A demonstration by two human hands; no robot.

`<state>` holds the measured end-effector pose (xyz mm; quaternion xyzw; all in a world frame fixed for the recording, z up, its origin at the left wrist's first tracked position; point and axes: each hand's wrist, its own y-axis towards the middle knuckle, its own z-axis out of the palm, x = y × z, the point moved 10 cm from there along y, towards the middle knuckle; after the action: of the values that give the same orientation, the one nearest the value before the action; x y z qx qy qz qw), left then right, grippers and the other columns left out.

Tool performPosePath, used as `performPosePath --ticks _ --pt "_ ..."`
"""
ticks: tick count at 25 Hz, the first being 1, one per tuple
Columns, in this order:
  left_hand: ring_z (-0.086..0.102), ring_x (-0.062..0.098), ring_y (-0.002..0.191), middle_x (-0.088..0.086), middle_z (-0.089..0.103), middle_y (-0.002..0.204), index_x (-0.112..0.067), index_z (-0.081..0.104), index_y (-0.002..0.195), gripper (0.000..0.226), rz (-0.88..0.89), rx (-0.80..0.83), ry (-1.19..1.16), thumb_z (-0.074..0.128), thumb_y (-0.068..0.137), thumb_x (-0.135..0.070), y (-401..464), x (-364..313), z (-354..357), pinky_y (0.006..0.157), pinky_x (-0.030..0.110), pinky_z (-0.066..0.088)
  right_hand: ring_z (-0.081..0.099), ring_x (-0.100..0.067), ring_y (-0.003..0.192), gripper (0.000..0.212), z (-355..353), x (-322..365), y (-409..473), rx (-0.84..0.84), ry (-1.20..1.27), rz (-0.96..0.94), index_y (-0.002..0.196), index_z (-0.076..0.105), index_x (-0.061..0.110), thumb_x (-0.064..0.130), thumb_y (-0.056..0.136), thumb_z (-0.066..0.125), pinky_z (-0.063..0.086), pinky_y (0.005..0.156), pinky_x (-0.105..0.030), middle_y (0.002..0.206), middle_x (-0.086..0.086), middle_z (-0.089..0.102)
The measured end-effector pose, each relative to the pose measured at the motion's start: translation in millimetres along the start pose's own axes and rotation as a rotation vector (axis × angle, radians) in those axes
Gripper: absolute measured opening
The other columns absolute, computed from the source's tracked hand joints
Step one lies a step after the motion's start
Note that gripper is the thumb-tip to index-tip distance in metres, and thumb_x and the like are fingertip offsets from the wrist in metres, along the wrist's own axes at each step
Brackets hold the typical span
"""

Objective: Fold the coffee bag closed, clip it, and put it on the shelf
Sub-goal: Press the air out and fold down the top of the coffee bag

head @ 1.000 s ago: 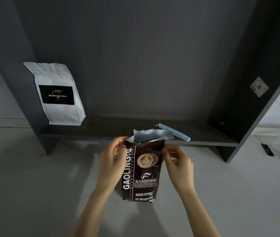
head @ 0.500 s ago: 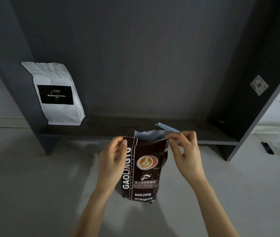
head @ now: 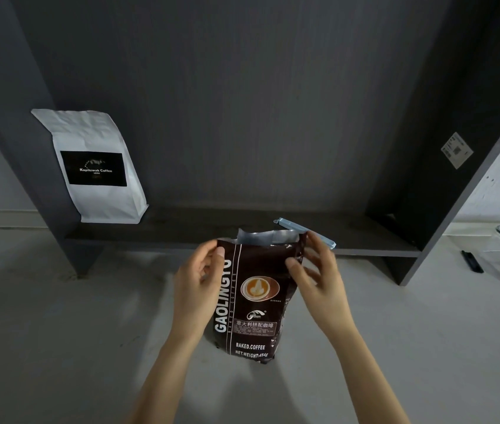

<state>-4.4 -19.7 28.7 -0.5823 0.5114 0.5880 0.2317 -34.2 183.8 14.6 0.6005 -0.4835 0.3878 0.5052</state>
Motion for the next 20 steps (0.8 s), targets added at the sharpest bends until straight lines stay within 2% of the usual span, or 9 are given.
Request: performPosePath --ticks 2,5,7,9,12,14,16,17,20 --pt "0.054 -0.025 0.068 -0.016 0.057 0.079 -0.002 0.058 0.108 0.024 -0.008 0.011 -0.022 0.051 0.086 -0.010 -1.2 0.4 1.4 0.064 -0.005 0.040 0.044 0.004 0.110 0.058 9.5 -5.3 -3.9 0.024 0.017 0.028 0.129 0.031 0.035 0.020 0.082 0.060 0.041 0.098 -0.029 0.124 0.010 0.044" --pt "0.056 -0.021 0.070 -0.011 0.059 0.085 -0.002 0.057 0.110 0.026 -0.011 0.028 -0.040 0.053 0.085 -0.010 -0.9 3.4 3.3 0.066 -0.005 0.041 0.048 -0.006 0.113 0.055 4.0 -7.7 -2.1 -0.046 0.025 0.032 0.130 0.038 0.023 0.014 0.081 0.061 0.044 0.098 -0.031 0.118 0.010 0.050" --pt "0.059 -0.013 0.073 -0.011 0.062 0.084 -0.005 0.060 0.107 0.024 -0.010 0.031 -0.043 0.054 0.084 -0.012 -0.3 5.5 4.1 0.067 -0.003 0.042 0.054 -0.010 0.109 0.043 -1.5 -6.5 -3.5 -0.103 0.011 0.012 0.120 0.048 0.020 0.011 0.081 0.062 0.047 0.095 -0.032 0.112 0.008 0.057" --pt "0.060 -0.012 0.072 -0.013 0.064 0.082 -0.008 0.062 0.103 0.021 -0.002 0.044 -0.050 0.055 0.084 -0.013 0.0 5.8 5.6 0.067 -0.001 0.044 0.060 -0.011 0.100 0.027 -4.4 -6.3 -5.1 -0.135 0.013 -0.003 0.100 0.055 0.027 0.010 0.080 0.062 0.052 0.088 -0.029 0.100 0.009 0.063" --pt "0.061 -0.013 0.070 -0.016 0.066 0.077 -0.010 0.061 0.104 0.022 -0.004 0.034 -0.094 0.056 0.084 -0.010 -0.4 6.6 2.6 0.065 0.001 0.046 0.065 -0.006 0.084 0.026 -5.6 -5.6 -5.1 -0.133 0.059 -0.006 0.080 0.053 0.031 0.006 0.080 0.062 0.056 0.072 -0.020 0.084 0.012 0.066" --pt "0.063 -0.010 0.070 -0.020 0.070 0.065 -0.020 0.059 0.108 0.026 -0.014 0.045 -0.130 0.057 0.083 -0.013 -0.4 7.6 0.8 0.064 0.002 0.046 0.067 -0.003 0.074 0.025 -5.7 -10.3 -4.1 -0.117 0.187 0.032 0.080 0.055 0.027 0.003 0.080 0.060 0.055 0.062 -0.015 0.075 0.010 0.068" --pt "0.064 -0.008 0.071 -0.027 0.070 0.066 -0.034 0.054 0.108 0.030 -0.052 0.092 -0.179 0.058 0.083 -0.017 0.3 12.6 2.8 0.064 0.002 0.046 0.068 0.000 0.071 0.023 -3.9 -16.6 -3.7 -0.089 0.288 0.081 0.085 0.057 0.026 0.003 0.082 0.058 0.051 0.057 -0.010 0.068 0.012 0.072" --pt "0.065 -0.007 0.073 -0.024 0.071 0.066 -0.038 0.053 0.106 0.029 -0.074 0.115 -0.190 0.059 0.082 -0.022 1.0 15.9 4.1 0.064 0.001 0.045 0.068 0.001 0.071 0.022 -2.9 -18.6 -3.6 -0.079 0.309 0.098 0.086 0.059 0.026 0.004 0.082 0.058 0.051 0.056 -0.008 0.068 0.013 0.073" --pt "0.063 -0.008 0.074 -0.018 0.070 0.073 -0.032 0.062 0.094 0.015 -0.090 0.120 -0.163 0.061 0.079 -0.031 3.2 22.2 4.1 0.064 0.001 0.045 0.067 0.003 0.070 0.018 -1.2 -24.1 -3.0 -0.078 0.327 0.127 0.085 0.064 0.023 0.006 0.082 0.058 0.050 0.057 -0.007 0.080 0.006 0.071"
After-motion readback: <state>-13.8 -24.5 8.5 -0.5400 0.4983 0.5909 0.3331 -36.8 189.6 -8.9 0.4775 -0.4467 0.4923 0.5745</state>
